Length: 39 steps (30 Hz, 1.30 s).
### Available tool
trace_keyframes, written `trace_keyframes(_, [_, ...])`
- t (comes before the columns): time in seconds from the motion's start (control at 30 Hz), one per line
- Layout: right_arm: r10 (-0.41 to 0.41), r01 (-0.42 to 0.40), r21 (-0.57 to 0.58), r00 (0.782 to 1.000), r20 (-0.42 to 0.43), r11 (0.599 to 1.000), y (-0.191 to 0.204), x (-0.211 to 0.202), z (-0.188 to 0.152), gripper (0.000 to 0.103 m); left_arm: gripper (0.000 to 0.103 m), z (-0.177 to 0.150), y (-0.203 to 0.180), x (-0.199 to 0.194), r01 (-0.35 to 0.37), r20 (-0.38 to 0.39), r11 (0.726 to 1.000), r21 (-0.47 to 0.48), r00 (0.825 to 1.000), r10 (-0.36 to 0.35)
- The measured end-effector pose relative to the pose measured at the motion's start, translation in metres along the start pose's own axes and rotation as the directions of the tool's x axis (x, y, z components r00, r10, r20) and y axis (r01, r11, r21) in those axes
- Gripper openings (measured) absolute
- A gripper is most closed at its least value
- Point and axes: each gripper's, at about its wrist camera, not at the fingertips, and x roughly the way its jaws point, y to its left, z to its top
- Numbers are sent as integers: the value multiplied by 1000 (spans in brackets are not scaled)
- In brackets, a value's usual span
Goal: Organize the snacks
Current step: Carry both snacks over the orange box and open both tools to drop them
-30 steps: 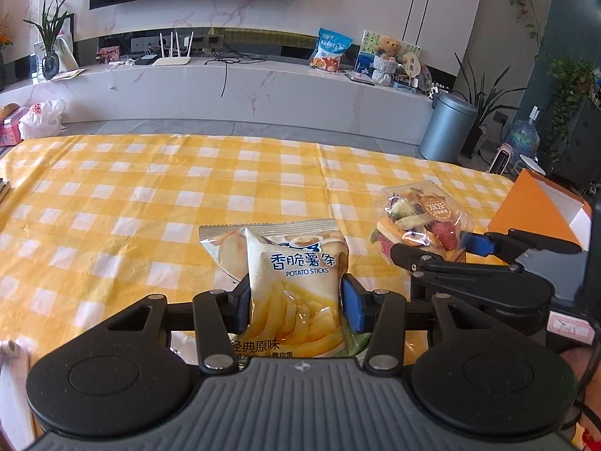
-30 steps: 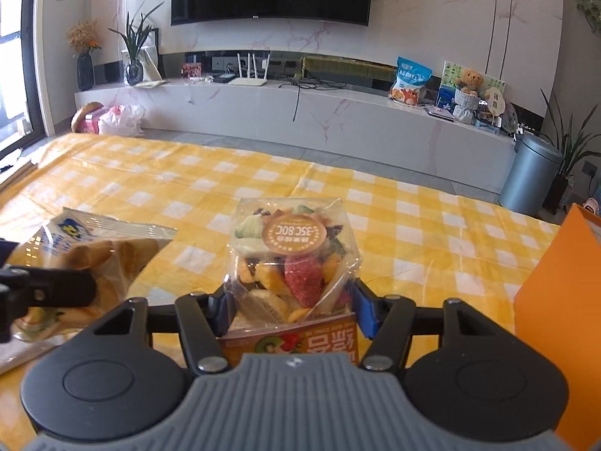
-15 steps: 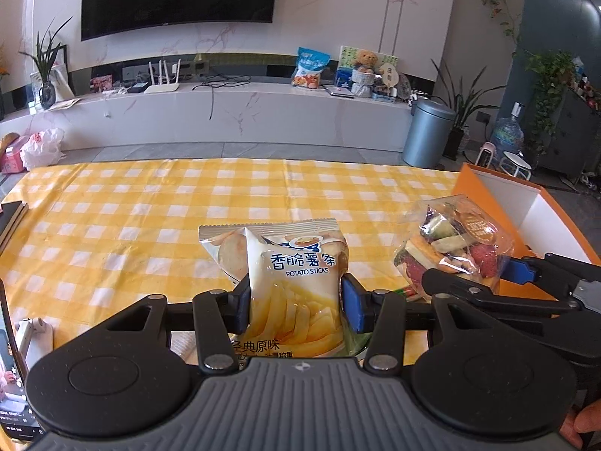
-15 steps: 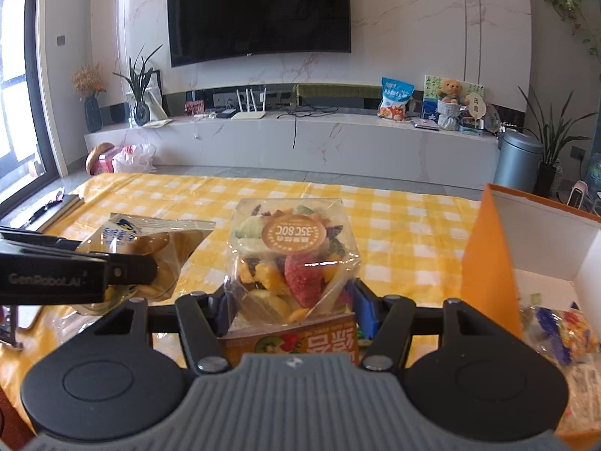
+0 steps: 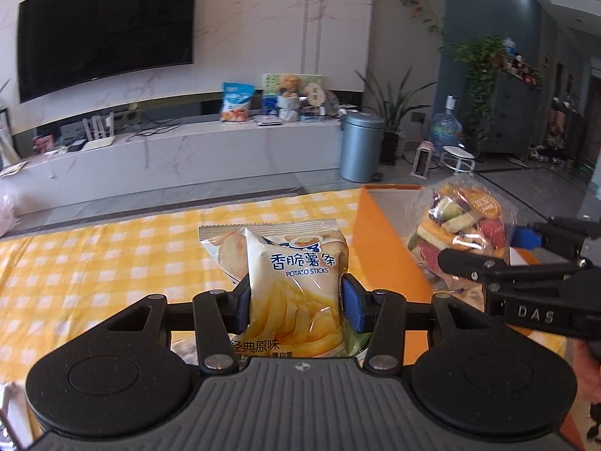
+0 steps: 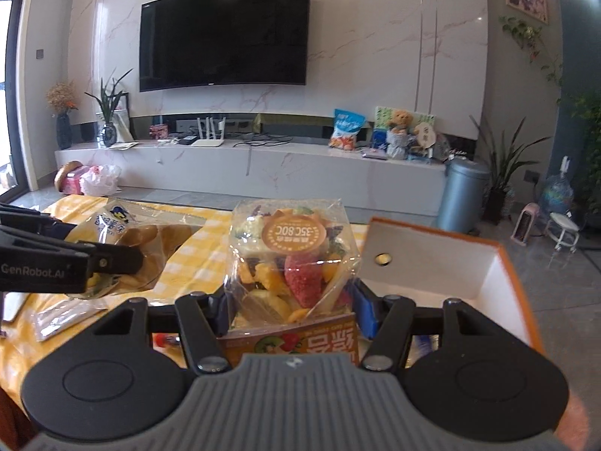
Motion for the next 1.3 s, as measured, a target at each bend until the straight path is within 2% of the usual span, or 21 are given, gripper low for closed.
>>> trace_keyframes(0.17, [-13,13,-10,999,-30,1000,-43,-2,22,60,54,20,-28,28,96,-11,994,44,995,-95])
trace_keyframes(0.33, [-28,33,44,994,-105,998,-88,9,34,60,54,39,-57,62,211,-45,974,85,977,-208])
trace_keyframes(0.43, [-55,69,75,985,-163,995,-120,23,37,60,54,48,-74,89,249,-74,961,122,967,-242])
trace_keyframes(0.57, [-72,105,111,960,-271,988,-160,52,28,60,54,55,-96,129,310,-146,934,177,947,-287])
trace_keyframes(0.73, [-57,104,120,938,-343,987,-184,89,18,60,55,52,-116,168,290,-193,918,269,950,-244])
trace_keyframes(0.97, [-114,93,-74,921,-374,993,-185,136,10,61,55,44,-126,196,262,-223,900,349,956,-192])
trace_keyframes(1.2, [-125,76,-138,908,-399,988,-186,162,2,61,60,34,-145,205,213,-209,858,467,970,-127])
trace_keyframes(1.3, [-137,70,-177,904,-404,982,-183,168,-4,62,63,32,-147,212,224,-230,853,472,965,-126])
